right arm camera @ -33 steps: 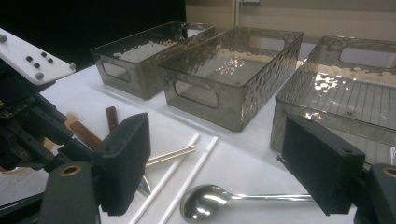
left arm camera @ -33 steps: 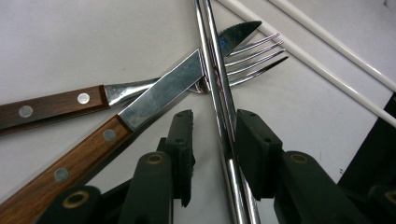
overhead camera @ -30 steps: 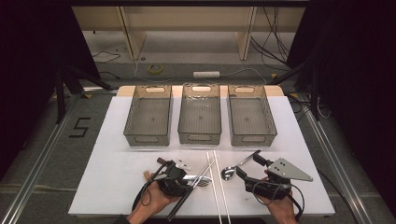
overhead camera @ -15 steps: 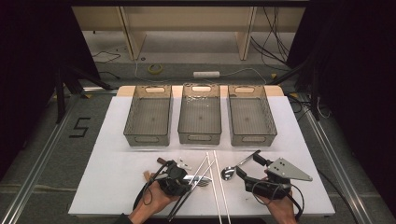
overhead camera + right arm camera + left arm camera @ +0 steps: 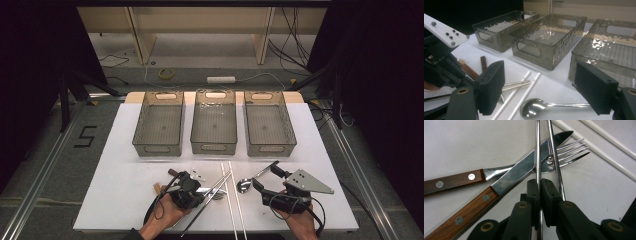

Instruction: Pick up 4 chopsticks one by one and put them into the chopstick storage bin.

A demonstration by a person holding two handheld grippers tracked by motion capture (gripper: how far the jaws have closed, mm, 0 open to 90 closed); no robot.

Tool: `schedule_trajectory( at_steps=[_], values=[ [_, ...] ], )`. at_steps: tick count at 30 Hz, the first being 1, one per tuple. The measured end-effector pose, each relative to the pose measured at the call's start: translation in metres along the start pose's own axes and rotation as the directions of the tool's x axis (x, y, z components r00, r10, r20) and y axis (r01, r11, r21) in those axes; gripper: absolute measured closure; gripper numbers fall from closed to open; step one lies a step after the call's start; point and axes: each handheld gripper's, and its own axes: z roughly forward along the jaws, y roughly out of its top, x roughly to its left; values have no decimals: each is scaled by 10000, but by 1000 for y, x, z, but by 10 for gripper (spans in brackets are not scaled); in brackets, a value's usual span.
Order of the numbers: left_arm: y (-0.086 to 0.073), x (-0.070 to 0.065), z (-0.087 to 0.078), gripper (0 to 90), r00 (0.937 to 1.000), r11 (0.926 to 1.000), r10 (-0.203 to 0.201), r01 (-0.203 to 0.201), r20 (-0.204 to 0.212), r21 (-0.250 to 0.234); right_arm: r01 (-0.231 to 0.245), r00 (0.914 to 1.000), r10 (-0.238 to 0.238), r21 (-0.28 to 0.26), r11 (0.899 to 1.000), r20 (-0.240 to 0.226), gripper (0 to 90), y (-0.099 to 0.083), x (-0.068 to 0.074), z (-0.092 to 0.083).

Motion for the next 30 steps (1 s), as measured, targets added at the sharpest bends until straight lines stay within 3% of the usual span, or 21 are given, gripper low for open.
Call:
schedule_trajectory(
  at_steps=[6,12,19,30],
  values=[
    [0,0,-2,850,9998,9999,131,-132,-136,-56,4,10000,-4,-30,10000,-17,258,0,0,0],
    [2,0,-13,852,9995,9984,270,-278,-165,-490,0,10000,0,-48,10000,-22,258,0,0,0],
    [6,4,-29,852,9999,9947,171,-171,-14,-1010,-8,10000,8,-80,10000,-46,258,0,0,-1],
    [15,25,-64,852,9999,9775,-135,124,-36,-2106,-85,10000,85,-90,9999,-25,258,0,-1,-1]
  ],
)
